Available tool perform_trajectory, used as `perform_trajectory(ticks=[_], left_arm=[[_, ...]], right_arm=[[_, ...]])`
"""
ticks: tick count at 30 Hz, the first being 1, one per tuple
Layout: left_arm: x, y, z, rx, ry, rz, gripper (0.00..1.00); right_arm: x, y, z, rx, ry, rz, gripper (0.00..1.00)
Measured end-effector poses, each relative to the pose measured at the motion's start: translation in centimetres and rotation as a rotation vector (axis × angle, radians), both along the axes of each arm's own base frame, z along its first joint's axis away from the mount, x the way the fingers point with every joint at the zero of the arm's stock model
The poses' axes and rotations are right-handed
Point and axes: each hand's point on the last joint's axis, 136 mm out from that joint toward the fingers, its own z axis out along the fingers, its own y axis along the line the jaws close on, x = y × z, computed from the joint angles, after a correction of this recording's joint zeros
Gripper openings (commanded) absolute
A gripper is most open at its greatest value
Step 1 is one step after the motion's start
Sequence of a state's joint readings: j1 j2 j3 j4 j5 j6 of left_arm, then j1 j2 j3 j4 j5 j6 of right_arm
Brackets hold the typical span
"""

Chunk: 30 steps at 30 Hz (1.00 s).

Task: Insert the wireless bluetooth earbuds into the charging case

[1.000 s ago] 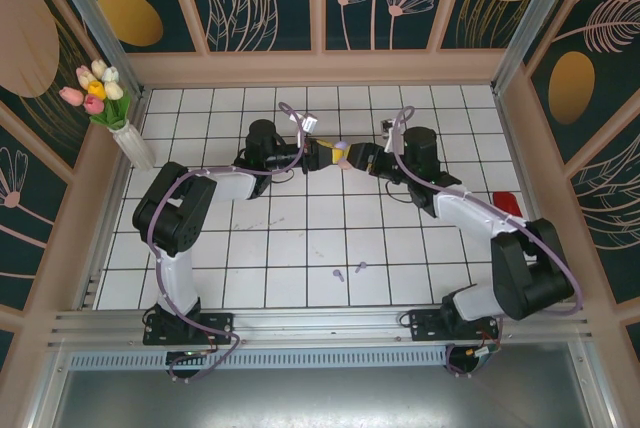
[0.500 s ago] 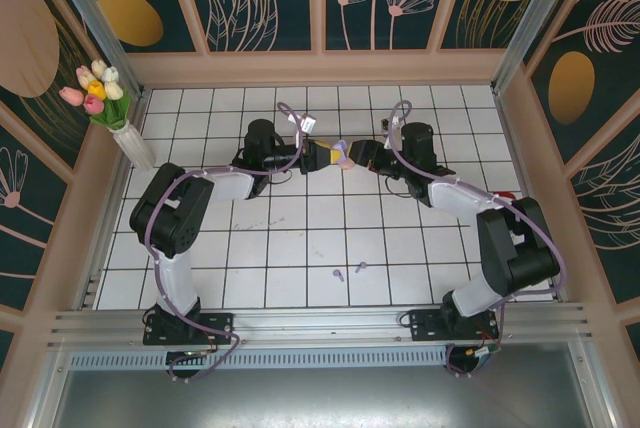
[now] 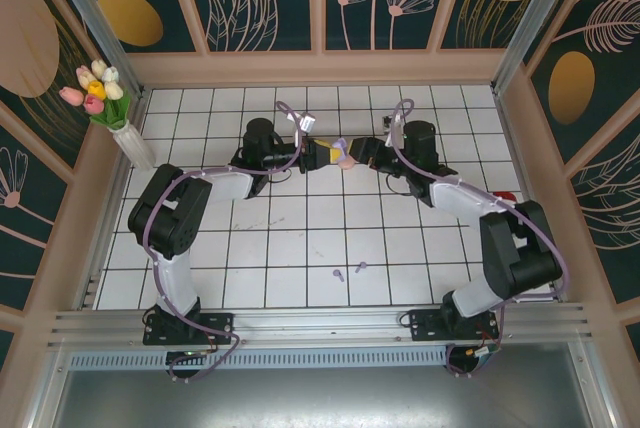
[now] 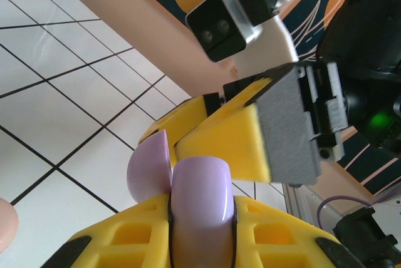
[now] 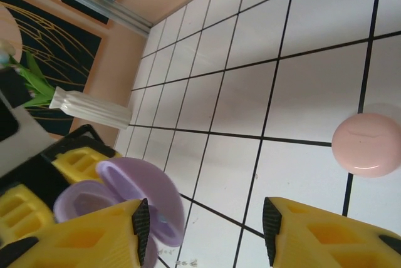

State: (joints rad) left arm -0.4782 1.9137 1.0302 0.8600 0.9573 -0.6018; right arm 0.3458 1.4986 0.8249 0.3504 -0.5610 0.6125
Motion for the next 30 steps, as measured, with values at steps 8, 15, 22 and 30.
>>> perform_trajectory(ticks=[8,15,22,30], left_arm=[[-1.2,-0.3,0.4,-0.006,-0.009,-0.082,0.00],[-2.0,-0.6,2.0,-0.021,-0.033,-0.161,0.01],[-2.6,-0.6,3.1,-0.030,-0.046,-0.204,0.01],[-2.8,-0.6,3.0,-0.026,-0.032,-0.215,0.02]], right_arm=[[-2.4,-1.7,4.7,0.028,-0.128,0.033,0.49],[-3.3,-2.6,4.0,-0.017,-0.145,0.068,0.40],[-4.0,-2.0,3.5,-0.035,-0.154,0.127,0.38],[-4.4,-0.8,1.8,-0.044,-0.115,0.173,0.36]])
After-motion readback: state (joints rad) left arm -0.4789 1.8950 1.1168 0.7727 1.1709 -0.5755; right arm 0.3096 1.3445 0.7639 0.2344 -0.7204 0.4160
